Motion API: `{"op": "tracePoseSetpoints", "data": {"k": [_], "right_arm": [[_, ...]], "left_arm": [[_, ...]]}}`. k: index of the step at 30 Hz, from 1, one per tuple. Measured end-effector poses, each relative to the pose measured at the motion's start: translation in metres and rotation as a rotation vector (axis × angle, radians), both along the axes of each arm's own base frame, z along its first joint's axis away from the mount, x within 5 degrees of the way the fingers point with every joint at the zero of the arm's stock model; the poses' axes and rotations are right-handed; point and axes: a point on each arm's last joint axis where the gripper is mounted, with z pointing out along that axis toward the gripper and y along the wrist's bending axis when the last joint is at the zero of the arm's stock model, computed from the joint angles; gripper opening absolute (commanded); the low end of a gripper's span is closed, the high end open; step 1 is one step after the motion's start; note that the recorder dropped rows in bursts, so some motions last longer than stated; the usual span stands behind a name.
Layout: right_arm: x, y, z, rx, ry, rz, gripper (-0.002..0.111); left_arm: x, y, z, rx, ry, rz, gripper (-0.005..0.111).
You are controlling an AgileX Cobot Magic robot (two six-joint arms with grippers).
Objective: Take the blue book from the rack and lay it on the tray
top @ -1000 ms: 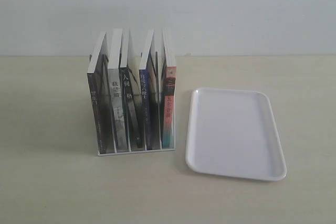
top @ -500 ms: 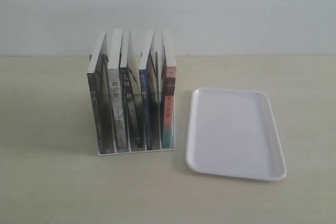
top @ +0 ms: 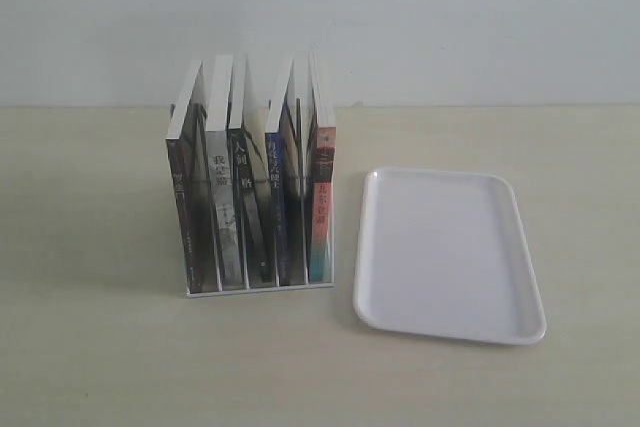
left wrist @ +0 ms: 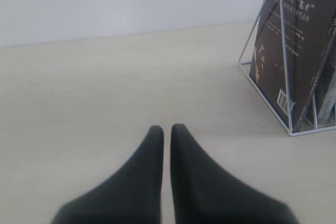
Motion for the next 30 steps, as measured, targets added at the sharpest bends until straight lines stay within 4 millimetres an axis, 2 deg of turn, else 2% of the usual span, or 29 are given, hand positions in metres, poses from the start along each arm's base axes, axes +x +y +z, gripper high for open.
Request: {"op": "tracePoseSetpoints", "data": {"k": [2, 6, 10, 16, 20, 23, 27, 30], "right_arm": [[0.021, 0.001, 0.006, -0.005, 0.158, 0.005, 0.000], [0.052, 0.002, 0.007, -0.006, 0.237, 0.003, 0.000], [0.061, 0.002, 0.007, -0.005, 0.216, 0.001, 0.000], [0.063, 0.001, 0.013, -0.007, 0.157, -0.002, 0.000], [0.066, 0.002, 0.014, 0.099, 0.159, 0.003, 0.000], [0.075, 0.004, 0.007, 0.203, 0.209, 0.009, 0.000], [0.100, 0.008, -0.011, 0.369, 0.333, 0.009, 0.000], [0.121, 0.021, -0.021, 0.396, 0.442, 0.063, 0.000]], "left_arm": [[0.000, 0.000, 0.000, 0.000, 0.000, 0.000, 0.005], [0.000, 0.000, 0.000, 0.000, 0.000, 0.000, 0.005], [0.000, 0.000, 0.000, 0.000, 0.000, 0.000, 0.005], [0.000, 0.000, 0.000, 0.000, 0.000, 0.000, 0.005], [0.000, 0.000, 0.000, 0.000, 0.000, 0.000, 0.005], [0.000, 0.000, 0.000, 0.000, 0.000, 0.000, 0.005], [0.000, 0.000, 0.000, 0.000, 0.000, 0.000, 0.005], [0.000, 0.000, 0.000, 0.000, 0.000, 0.000, 0.005]]}}
